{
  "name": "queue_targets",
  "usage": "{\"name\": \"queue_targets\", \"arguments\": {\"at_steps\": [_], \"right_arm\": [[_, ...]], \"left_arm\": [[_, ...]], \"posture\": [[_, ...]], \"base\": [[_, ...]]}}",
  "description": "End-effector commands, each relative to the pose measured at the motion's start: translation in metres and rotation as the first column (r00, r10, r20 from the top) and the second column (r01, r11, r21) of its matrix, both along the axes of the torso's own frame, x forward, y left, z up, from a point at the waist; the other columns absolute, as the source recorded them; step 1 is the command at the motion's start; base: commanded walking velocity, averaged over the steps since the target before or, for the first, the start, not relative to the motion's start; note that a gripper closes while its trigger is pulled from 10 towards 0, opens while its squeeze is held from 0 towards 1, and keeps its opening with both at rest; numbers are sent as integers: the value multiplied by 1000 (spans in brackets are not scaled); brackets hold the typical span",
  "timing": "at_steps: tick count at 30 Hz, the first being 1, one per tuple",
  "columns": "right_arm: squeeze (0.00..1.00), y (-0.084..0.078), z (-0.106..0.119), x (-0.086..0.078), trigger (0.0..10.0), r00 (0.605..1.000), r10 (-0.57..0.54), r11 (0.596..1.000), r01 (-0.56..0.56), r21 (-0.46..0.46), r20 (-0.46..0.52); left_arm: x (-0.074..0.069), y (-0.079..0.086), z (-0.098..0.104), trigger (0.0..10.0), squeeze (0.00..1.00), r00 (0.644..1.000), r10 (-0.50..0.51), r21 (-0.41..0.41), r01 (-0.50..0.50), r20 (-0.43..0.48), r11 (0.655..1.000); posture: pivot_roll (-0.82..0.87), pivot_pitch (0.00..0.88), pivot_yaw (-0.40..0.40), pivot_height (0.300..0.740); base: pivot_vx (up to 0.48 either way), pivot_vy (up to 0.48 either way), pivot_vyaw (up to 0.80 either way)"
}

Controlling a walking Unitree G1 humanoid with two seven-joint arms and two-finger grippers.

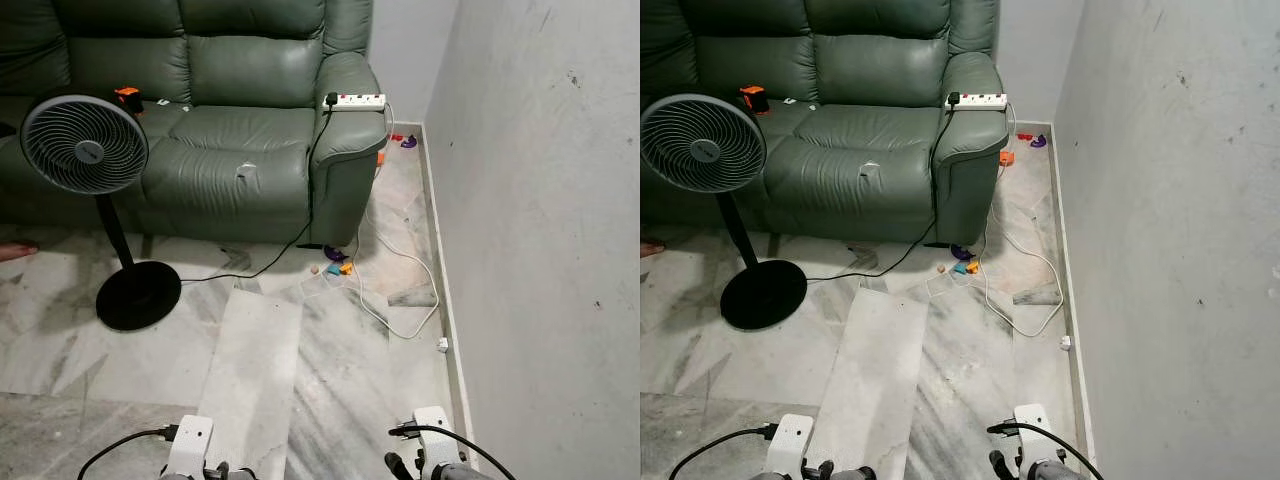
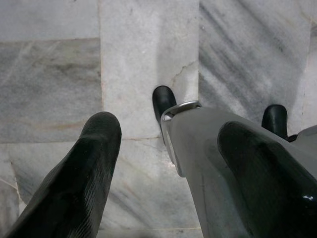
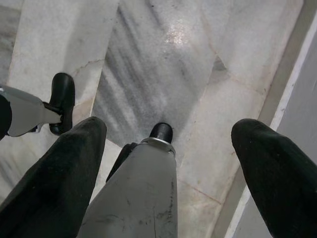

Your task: Hang keys on a hook

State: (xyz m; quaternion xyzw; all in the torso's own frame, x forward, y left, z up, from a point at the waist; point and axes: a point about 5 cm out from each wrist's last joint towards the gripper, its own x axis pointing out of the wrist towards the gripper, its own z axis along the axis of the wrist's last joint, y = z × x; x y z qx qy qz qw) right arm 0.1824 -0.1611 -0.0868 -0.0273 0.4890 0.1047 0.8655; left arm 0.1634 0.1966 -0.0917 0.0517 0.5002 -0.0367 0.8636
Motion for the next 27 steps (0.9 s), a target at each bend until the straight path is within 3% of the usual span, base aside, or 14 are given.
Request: {"name": "queue_targets", "arguments": {"at_steps": [1,12,27], "right_arm": [[0,3,0,0,10000,1000,24,1000,-24,4,-3],[0,4,1,1,10000,999,53,999,-53,-5,1],[0,5,0,-1,10000,996,88,996,-88,-18,0]], "left_arm": [[-7,2,-3,10000,0,1000,-5,0,5,-22,1000],[-6,3,-2,10000,0,1000,-17,6,17,-25,1000],[-6,2,-2,10000,0,999,-43,5,43,-26,999]], "posture": [[40,114,-23,740],[43,109,-18,740],[39,114,-21,740]], "base": [[0,0,0],[0,0,0],[0,366,0]]}}
